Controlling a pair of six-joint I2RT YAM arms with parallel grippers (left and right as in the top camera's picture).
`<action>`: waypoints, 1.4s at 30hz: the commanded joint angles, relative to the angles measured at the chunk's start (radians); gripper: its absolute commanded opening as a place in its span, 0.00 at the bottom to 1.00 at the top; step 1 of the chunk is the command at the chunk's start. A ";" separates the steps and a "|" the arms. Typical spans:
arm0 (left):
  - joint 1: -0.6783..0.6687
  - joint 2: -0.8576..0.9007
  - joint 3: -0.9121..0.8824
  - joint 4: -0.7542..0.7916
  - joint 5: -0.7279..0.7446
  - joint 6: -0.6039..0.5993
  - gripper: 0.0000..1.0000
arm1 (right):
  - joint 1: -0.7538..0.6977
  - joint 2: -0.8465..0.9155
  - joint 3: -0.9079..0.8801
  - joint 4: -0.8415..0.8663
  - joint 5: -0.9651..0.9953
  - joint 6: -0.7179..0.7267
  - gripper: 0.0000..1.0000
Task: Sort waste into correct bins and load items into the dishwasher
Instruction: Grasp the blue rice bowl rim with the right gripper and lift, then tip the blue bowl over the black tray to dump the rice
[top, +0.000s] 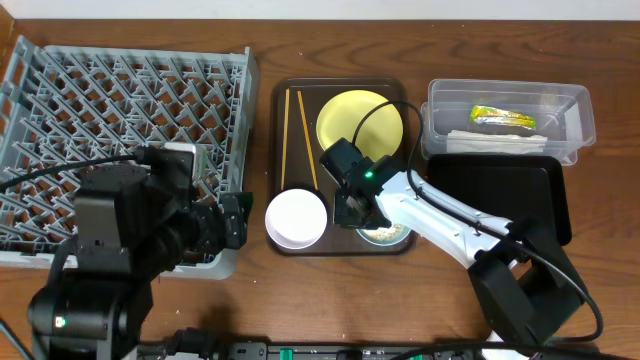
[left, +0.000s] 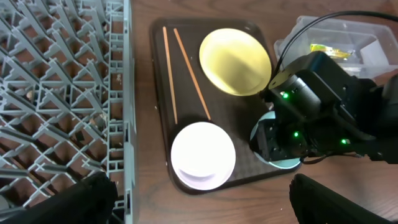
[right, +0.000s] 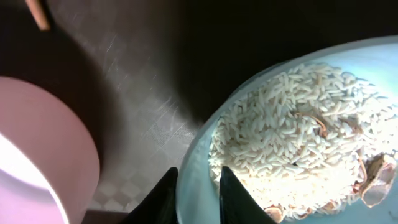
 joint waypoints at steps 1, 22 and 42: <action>-0.001 0.017 0.002 -0.011 -0.010 -0.005 0.94 | -0.003 0.041 0.002 -0.001 0.036 0.030 0.17; -0.001 0.127 0.002 -0.030 -0.010 -0.005 0.95 | -0.277 -0.293 0.045 -0.051 -0.438 -0.424 0.01; -0.001 0.164 0.002 -0.029 -0.010 -0.005 0.95 | -0.897 -0.363 -0.336 0.217 -1.217 -0.770 0.01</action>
